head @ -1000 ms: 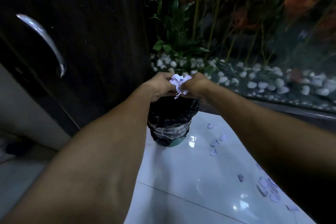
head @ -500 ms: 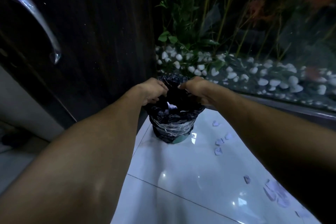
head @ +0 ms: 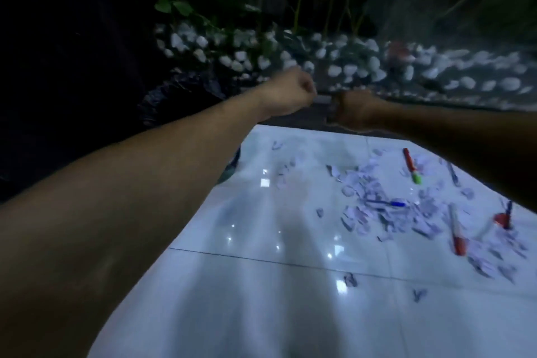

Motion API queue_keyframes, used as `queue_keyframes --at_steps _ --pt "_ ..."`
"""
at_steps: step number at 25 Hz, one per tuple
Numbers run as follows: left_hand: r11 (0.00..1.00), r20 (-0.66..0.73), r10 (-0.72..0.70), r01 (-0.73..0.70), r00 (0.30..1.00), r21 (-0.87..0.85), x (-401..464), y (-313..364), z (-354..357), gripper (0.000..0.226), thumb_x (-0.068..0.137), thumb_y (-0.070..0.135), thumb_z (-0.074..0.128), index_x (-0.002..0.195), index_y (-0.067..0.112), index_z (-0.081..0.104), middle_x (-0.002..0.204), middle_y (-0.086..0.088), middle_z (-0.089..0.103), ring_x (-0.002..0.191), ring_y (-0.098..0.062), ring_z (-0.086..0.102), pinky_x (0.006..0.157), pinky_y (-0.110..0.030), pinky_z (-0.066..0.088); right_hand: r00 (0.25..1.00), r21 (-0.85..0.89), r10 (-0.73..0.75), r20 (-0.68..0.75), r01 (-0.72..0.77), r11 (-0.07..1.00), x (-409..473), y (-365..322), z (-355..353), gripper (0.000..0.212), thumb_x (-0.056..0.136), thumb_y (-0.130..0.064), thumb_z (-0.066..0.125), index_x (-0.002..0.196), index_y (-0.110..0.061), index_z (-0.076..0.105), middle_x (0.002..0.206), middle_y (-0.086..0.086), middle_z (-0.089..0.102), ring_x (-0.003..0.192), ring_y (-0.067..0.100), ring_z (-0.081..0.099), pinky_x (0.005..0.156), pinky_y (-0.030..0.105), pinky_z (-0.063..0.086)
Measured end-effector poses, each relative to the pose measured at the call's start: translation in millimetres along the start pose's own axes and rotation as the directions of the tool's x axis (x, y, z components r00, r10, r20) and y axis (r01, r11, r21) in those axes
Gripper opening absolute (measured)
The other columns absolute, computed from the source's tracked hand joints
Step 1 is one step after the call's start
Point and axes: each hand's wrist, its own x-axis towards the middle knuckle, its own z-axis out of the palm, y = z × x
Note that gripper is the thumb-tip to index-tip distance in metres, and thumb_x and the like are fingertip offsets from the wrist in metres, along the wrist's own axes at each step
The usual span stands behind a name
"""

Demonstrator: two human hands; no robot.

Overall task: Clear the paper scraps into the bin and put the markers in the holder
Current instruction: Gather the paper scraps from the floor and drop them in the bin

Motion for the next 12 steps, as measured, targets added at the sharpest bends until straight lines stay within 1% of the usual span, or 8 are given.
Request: queue_keyframes --at_steps 1,3,4,6,8,10,12 --pt "0.999 0.088 0.024 -0.026 0.996 0.028 -1.1 6.8 23.3 0.020 0.090 0.013 0.061 0.105 0.007 0.074 0.105 -0.011 0.072 0.086 -0.017 0.063 0.071 -0.026 0.049 0.996 -0.013 0.045 0.079 -0.044 0.999 -7.0 22.5 11.3 0.053 0.087 -0.048 0.068 0.128 -0.015 0.060 0.121 0.016 0.066 0.100 0.032 0.066 0.082 0.035 0.055" --pt "0.992 0.253 0.029 -0.058 0.967 0.109 -2.4 11.5 69.8 0.027 0.088 0.016 0.066 0.114 0.011 0.071 0.117 -0.007 0.069 0.102 -0.020 0.063 0.086 -0.030 0.052 0.978 -0.033 0.090 0.186 -0.086 0.996 -24.8 63.8 31.6 0.057 0.086 -0.049 0.070 0.130 -0.016 0.057 0.125 0.015 0.063 0.101 0.033 0.067 0.087 0.041 0.057" --pt "0.985 0.320 0.006 -0.061 0.947 0.161 -2.6 8.9 90.2 0.031 0.088 0.020 0.068 0.118 0.013 0.069 0.122 -0.005 0.066 0.109 -0.021 0.061 0.091 -0.030 0.051 0.971 -0.053 0.080 0.224 -0.070 0.996 -31.6 82.0 42.0 0.055 0.087 -0.048 0.069 0.129 -0.016 0.056 0.127 0.014 0.061 0.104 0.032 0.065 0.089 0.042 0.056" --pt "0.973 0.416 -0.064 -0.036 0.907 0.229 -3.3 1.3 126.6 0.038 0.088 0.029 0.069 0.124 0.018 0.064 0.128 -0.002 0.062 0.114 -0.022 0.057 0.094 -0.031 0.049 0.949 -0.109 0.051 0.311 -0.018 0.994 -44.8 114.2 64.7 0.050 0.091 -0.044 0.066 0.131 -0.016 0.055 0.130 0.013 0.059 0.112 0.030 0.059 0.095 0.040 0.051" --pt "0.969 0.466 -0.130 0.013 0.875 0.247 -5.6 -10.6 151.2 0.043 0.088 0.033 0.068 0.128 0.021 0.060 0.132 -0.001 0.058 0.116 -0.022 0.055 0.097 -0.034 0.048 0.930 -0.152 0.013 0.368 0.047 0.987 -56.0 135.3 88.0 0.045 0.094 -0.038 0.065 0.131 -0.016 0.056 0.130 0.011 0.060 0.110 0.027 0.059 0.093 0.038 0.050" --pt "0.963 0.476 -0.184 0.060 0.860 0.264 -1.3 -20.7 173.4 0.047 0.088 0.036 0.068 0.131 0.022 0.057 0.136 -0.001 0.055 0.119 -0.021 0.054 0.099 -0.034 0.047 0.928 -0.222 -0.009 0.372 0.098 0.970 -59.2 156.0 110.3 0.037 0.094 -0.035 0.064 0.126 -0.018 0.058 0.121 0.010 0.063 0.098 0.025 0.063 0.083 0.037 0.055" --pt "0.955 0.454 -0.216 0.090 0.864 0.283 1.5 -30.0 189.4 0.053 0.088 0.036 0.068 0.136 0.020 0.053 0.140 -0.003 0.053 0.123 -0.022 0.052 0.098 -0.032 0.046 0.932 -0.288 -0.048 0.359 0.159 0.944 -58.9 166.9 128.9 0.027 0.094 -0.029 0.060 0.119 -0.019 0.060 0.112 0.009 0.064 0.090 0.026 0.064 0.076 0.038 0.057"
